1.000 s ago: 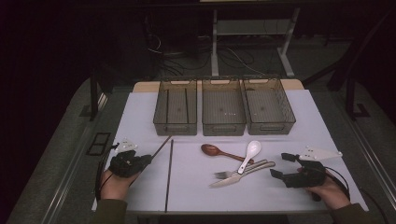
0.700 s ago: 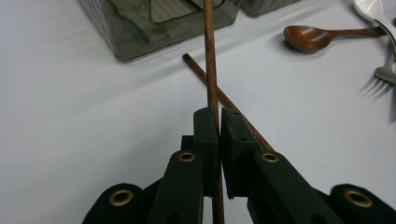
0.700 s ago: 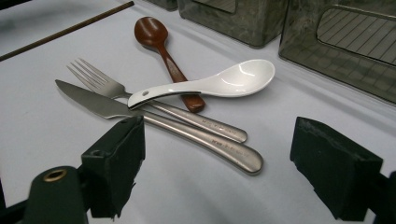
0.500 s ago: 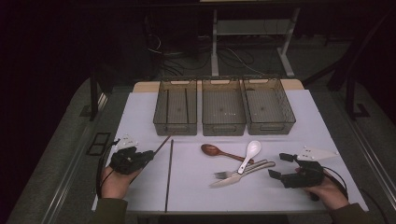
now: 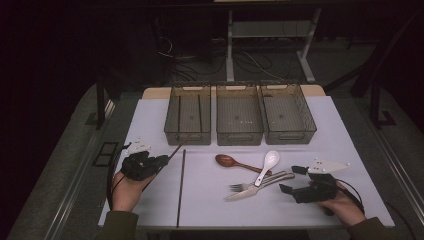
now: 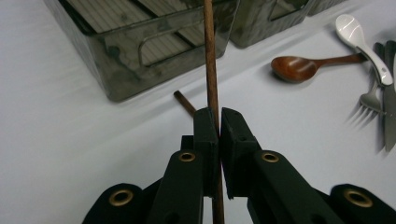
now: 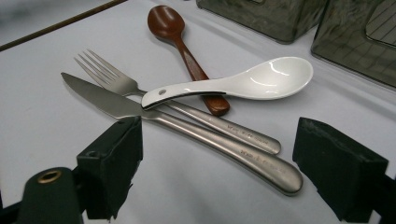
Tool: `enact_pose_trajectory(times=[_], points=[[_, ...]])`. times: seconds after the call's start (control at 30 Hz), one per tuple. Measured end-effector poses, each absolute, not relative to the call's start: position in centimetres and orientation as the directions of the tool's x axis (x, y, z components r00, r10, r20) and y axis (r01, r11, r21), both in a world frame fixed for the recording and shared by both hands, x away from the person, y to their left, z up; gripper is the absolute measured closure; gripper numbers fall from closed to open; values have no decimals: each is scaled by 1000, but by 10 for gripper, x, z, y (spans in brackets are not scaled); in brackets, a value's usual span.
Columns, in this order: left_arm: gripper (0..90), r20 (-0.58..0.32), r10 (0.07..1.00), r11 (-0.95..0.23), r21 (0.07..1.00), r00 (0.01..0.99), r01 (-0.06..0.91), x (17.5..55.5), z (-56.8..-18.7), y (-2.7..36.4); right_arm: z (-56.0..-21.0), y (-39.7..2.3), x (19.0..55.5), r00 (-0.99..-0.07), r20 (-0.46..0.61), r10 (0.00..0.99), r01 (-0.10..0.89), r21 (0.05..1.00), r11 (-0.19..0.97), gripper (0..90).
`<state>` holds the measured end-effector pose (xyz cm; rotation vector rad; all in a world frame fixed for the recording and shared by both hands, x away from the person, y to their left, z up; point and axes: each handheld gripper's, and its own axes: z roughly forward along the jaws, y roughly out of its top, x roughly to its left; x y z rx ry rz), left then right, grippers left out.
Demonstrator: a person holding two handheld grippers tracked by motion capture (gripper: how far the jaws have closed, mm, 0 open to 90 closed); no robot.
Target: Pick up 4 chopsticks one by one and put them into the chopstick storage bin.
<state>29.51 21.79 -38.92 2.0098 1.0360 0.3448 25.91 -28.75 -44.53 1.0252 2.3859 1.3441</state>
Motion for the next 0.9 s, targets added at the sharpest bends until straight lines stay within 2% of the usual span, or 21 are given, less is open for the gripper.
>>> enact_pose_trajectory(times=[0.9], points=[[843, -135, 758, -289, 807, 638, 515, 328, -378, 201, -447, -287, 260, -735, 139, 664, 467, 813, 348, 159]])
